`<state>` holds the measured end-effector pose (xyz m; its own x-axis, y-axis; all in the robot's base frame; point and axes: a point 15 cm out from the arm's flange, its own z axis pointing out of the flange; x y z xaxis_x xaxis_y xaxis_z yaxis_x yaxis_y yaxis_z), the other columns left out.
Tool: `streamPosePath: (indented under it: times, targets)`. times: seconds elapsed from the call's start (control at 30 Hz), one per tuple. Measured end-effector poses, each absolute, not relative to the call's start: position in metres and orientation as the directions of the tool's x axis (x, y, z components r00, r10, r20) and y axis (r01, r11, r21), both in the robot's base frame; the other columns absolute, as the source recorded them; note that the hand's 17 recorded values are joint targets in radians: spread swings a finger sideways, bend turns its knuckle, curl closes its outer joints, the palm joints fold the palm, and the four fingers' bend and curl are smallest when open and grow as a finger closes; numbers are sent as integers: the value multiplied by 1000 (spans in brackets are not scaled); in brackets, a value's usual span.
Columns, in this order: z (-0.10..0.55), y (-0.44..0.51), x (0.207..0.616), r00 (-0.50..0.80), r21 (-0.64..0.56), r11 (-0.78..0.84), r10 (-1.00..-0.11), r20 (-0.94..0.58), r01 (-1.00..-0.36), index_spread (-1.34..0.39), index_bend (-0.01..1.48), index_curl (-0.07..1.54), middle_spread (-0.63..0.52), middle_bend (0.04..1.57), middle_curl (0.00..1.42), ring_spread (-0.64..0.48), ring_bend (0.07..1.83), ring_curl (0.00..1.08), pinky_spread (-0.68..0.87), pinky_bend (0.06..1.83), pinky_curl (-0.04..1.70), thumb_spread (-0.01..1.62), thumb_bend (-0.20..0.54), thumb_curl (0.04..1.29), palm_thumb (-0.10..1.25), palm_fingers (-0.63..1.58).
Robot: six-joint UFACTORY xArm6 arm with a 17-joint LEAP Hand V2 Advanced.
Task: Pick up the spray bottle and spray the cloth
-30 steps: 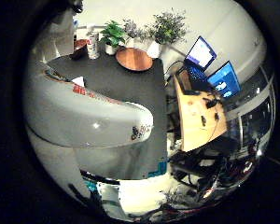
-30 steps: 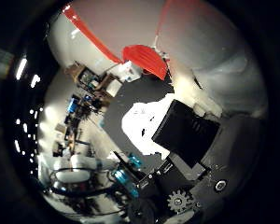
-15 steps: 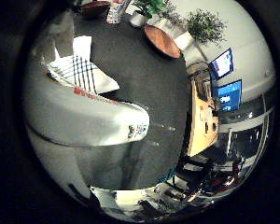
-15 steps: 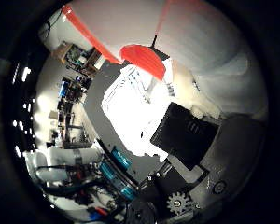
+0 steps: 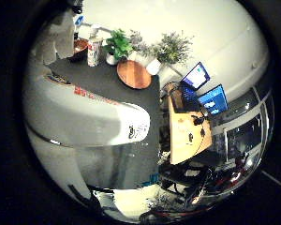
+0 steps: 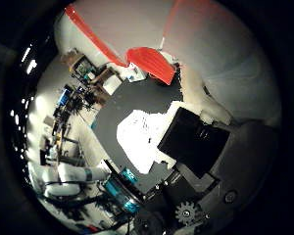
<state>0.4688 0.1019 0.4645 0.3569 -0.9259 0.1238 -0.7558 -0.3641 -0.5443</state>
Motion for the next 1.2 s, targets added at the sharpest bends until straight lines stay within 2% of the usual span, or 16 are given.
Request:
streamPosePath:
  times: [0.23, 0.37, 0.63, 0.77, 1.03, 1.2]
  targets:
    - [382, 118, 451, 404, -435, -405, -909, 100, -804, -264, 1163, 666, -186, 1341, 648, -210, 1433, 561, -358, 1243, 585, 1022, -9, 1020, 930, 1244]
    - [345, 120, 446, 409, -424, -409, -908, 95, -808, -264, 1163, 667, -186, 1341, 648, -208, 1433, 562, -358, 1243, 585, 1020, -9, 1022, 930, 1244]
    - [420, 126, 447, 407, -499, -396, -909, 92, -771, -264, 1162, 668, -186, 1341, 647, -210, 1433, 561, -359, 1242, 586, 1020, -11, 1024, 921, 1244]
    - [459, 147, 434, 432, -541, -370, -902, 13, -755, -264, 1162, 668, -186, 1341, 647, -204, 1433, 563, -359, 1243, 586, 1021, -9, 1021, 918, 1244]
    - [511, 228, 398, 561, -639, -312, -796, -228, -703, -264, 1161, 668, -186, 1341, 647, -210, 1432, 562, -359, 1242, 586, 1024, -9, 1020, 913, 1244]
    - [537, 283, 381, 650, -717, -268, -685, -329, -644, -264, 1161, 669, -186, 1341, 647, -210, 1432, 561, -359, 1242, 587, 1025, -9, 1022, 912, 1245]
